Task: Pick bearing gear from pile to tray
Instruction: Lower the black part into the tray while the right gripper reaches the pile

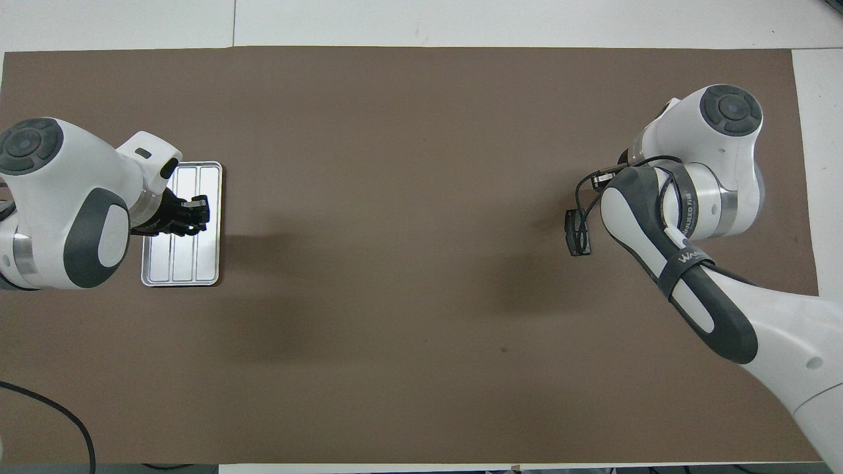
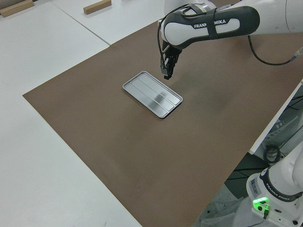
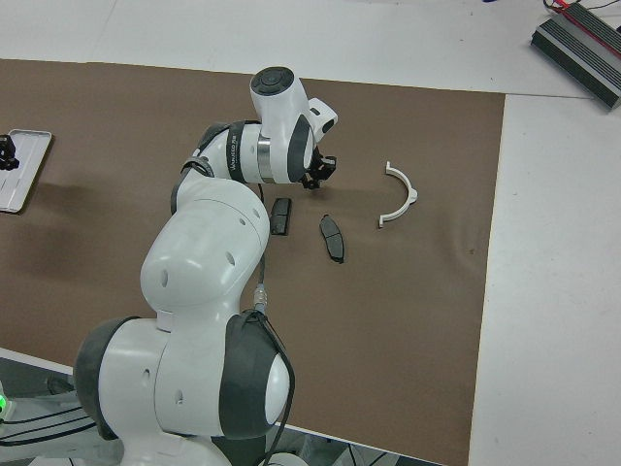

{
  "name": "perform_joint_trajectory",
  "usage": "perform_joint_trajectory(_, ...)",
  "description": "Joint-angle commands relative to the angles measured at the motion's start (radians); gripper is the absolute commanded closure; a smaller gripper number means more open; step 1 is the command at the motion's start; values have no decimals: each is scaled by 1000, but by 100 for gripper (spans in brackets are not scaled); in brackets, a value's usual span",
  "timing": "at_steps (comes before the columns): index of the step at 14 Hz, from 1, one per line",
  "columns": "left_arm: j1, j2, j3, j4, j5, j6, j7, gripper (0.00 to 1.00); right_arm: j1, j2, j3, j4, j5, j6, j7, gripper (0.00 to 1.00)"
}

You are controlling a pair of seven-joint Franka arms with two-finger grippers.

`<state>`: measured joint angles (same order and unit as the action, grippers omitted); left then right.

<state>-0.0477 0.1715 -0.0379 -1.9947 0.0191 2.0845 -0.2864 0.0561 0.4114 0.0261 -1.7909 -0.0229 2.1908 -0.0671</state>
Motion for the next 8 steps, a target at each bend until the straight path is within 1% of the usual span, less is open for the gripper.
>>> perform_joint_trajectory(1, 43, -40, -14, -93, 12, 84, 39, 95, 2, -80, 63, 28, 1, -63, 27, 100)
perform_joint_trajectory(2, 51, -41, -14, -119, 12, 119, 39, 95, 4, -92, 90, 45, 1, -77, 50, 100)
perform_joint_trajectory(3, 57, -44, -14, -146, 12, 143, 41, 95, 14, -95, 121, 60, 1, -92, 106, 100)
perform_joint_trajectory(4, 71, -49, -16, -162, 12, 164, 41, 95, 40, -95, 135, 74, -2, -104, 181, 100)
perform_joint_trajectory(6, 74, -43, -14, -171, 12, 180, 39, 95, 146, -101, 132, 79, -18, -106, 336, 100)
perform_joint_trajectory(8, 86, -37, -14, -180, 12, 201, 39, 93, 224, -118, 135, 62, -18, -106, 465, 100)
